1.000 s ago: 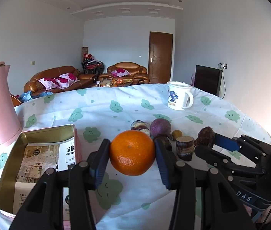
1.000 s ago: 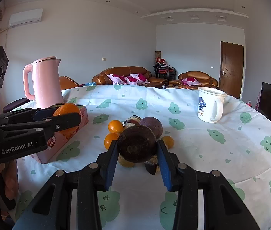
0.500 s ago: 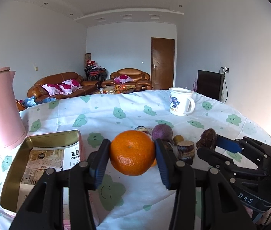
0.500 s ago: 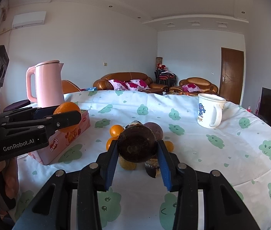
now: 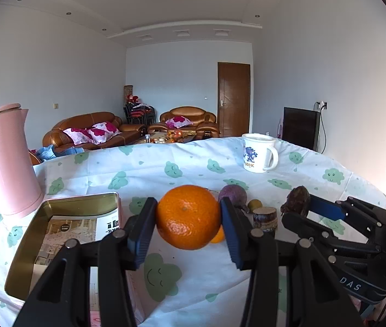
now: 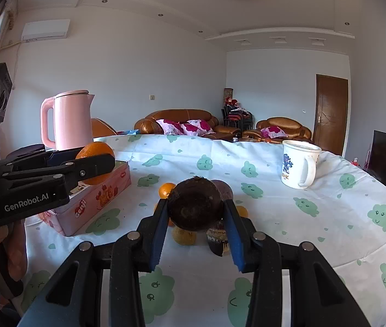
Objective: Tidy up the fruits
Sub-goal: 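Lift the orange with the left tool while the right tool lifts the dark fruit, then lower the orange into the tin box with the left tool while the right tool drops the dark fruit in, then move both open tools back to the fruit pile, then grasp another orange with the left tool while the right tool grasps a dark jar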
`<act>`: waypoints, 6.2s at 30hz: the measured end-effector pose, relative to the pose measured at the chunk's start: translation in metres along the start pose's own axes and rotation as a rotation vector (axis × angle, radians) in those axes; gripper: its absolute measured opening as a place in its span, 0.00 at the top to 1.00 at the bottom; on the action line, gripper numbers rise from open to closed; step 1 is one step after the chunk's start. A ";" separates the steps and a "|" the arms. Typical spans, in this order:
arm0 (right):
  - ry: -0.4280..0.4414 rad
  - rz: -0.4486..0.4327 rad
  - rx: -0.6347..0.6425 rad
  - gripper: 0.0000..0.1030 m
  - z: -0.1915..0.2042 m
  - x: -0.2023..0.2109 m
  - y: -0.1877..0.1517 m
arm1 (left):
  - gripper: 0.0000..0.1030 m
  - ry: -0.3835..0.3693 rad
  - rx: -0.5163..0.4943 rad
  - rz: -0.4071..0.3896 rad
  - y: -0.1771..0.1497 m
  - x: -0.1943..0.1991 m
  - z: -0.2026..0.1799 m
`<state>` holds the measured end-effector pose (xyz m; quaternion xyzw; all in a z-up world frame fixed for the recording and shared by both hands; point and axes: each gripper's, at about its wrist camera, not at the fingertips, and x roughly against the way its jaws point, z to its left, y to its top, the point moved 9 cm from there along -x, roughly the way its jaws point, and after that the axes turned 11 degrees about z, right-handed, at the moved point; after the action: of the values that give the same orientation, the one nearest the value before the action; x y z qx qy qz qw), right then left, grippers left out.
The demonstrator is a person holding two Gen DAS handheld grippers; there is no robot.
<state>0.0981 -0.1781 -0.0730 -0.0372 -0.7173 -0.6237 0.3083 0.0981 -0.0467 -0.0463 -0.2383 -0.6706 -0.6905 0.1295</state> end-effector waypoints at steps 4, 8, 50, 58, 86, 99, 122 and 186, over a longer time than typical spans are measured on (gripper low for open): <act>-0.001 -0.006 0.002 0.59 0.000 0.001 0.000 | 0.53 0.006 -0.003 -0.010 0.001 0.002 0.000; -0.003 -0.018 0.004 0.59 0.000 0.003 0.001 | 0.53 0.012 -0.001 -0.022 0.002 0.005 0.001; 0.133 0.018 0.050 0.59 0.041 -0.007 0.053 | 0.53 0.121 0.072 0.010 0.001 0.022 0.062; 0.183 0.041 0.103 0.59 0.067 -0.025 0.079 | 0.53 0.169 0.119 0.060 -0.004 0.018 0.105; 0.287 0.220 0.282 0.59 0.162 -0.122 0.082 | 0.53 0.221 0.144 0.253 -0.026 -0.022 0.178; 0.300 0.273 0.307 0.59 0.176 -0.142 0.066 | 0.53 0.228 0.135 0.304 -0.034 -0.036 0.185; 0.296 0.307 0.330 0.59 0.185 -0.151 0.054 | 0.53 0.234 0.126 0.343 -0.039 -0.046 0.187; 0.035 0.451 -0.089 0.56 -0.037 -0.099 -0.005 | 0.39 -0.094 -0.048 0.457 -0.024 -0.110 -0.024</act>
<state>0.1901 -0.1809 -0.1248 -0.1993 -0.6573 -0.5705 0.4504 0.1768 -0.0842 -0.1219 -0.4189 -0.5879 -0.6470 0.2455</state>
